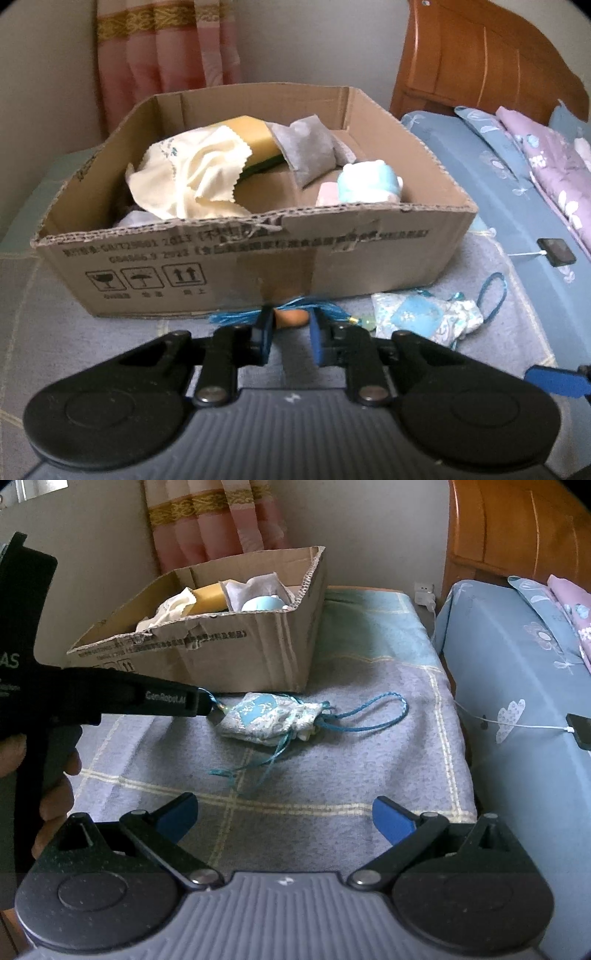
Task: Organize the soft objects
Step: 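Grasp the orange earplug with the left tool while the right tool grasps the light blue pouch, then drop the light blue pouch into the box with the right tool while the left tool drops the earplug in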
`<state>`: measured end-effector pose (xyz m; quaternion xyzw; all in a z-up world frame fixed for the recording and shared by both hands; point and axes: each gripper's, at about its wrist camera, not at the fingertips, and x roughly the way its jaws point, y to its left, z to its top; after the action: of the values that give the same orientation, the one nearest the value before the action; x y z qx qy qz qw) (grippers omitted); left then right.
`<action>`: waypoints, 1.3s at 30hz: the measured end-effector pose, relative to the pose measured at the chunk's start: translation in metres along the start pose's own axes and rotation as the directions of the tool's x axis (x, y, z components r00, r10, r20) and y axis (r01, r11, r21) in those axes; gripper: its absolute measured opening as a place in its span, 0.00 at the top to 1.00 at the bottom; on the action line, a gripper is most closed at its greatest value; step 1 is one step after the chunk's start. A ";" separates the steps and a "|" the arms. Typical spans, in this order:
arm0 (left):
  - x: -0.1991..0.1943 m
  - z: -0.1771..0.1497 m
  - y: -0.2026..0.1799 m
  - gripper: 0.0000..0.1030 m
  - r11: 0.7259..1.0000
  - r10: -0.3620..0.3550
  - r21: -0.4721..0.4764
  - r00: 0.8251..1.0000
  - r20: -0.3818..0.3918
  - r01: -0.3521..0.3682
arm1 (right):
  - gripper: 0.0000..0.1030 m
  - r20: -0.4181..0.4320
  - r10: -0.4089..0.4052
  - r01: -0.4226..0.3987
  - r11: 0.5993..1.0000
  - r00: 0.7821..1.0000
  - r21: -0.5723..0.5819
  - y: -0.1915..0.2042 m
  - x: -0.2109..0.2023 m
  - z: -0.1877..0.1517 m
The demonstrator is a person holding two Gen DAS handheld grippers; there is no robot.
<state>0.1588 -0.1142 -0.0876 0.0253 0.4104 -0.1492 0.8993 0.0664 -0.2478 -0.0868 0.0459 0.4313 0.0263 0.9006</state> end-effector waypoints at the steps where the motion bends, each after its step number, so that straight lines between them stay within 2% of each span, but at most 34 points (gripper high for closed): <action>1: -0.001 0.000 0.002 0.82 1.000 0.005 -0.002 1.000 -0.001 -0.005 | 0.01 0.002 0.000 0.000 1.000 1.000 -0.004 0.001 0.000 0.001; 8: -0.016 -0.004 0.017 0.82 1.000 0.026 0.009 1.000 -0.007 -0.026 | 0.01 0.055 -0.001 0.007 0.994 0.998 -0.112 0.007 0.000 0.011; 13: -0.021 -0.008 0.027 0.82 0.999 0.042 0.011 0.999 -0.013 -0.042 | 0.06 0.104 0.049 -0.024 0.974 0.993 -0.227 0.013 0.012 0.027; 16: -0.021 -0.008 0.029 0.82 0.999 0.041 0.009 0.999 -0.020 -0.041 | 0.12 0.086 0.074 -0.047 0.959 0.994 -0.279 0.015 0.027 0.039; 22: -0.020 -0.009 0.030 0.82 1.000 0.029 0.009 0.999 -0.023 -0.029 | 0.18 0.056 0.046 -0.022 0.932 0.997 -0.362 0.020 0.051 0.046; 25: -0.021 -0.010 0.031 0.82 1.000 0.024 0.012 0.999 -0.022 -0.024 | 0.24 0.045 0.050 -0.030 0.928 0.998 -0.371 0.021 0.056 0.045; 29: -0.022 -0.010 0.032 0.82 1.000 0.019 0.018 1.000 -0.023 -0.019 | 0.50 0.031 0.069 -0.053 0.928 0.997 -0.368 0.023 0.051 0.043; 30: -0.024 -0.010 0.032 0.82 1.000 0.017 0.022 1.000 -0.021 -0.017 | 0.52 0.028 0.068 -0.053 0.928 0.997 -0.368 0.024 0.051 0.043; 34: -0.031 -0.010 0.031 0.82 0.999 0.014 0.044 1.000 -0.012 -0.014 | 0.56 0.038 0.032 -0.014 0.918 0.999 -0.396 0.031 0.044 0.040; 39: -0.043 -0.011 0.031 0.82 0.997 0.000 0.075 1.000 -0.006 0.001 | 0.56 0.055 0.054 -0.027 0.916 0.997 -0.401 0.032 0.024 0.040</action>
<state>0.1332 -0.0716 -0.0647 0.0593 0.4072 -0.1645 0.8965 0.1127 -0.2163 -0.0770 -0.1295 0.3862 0.1309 0.9038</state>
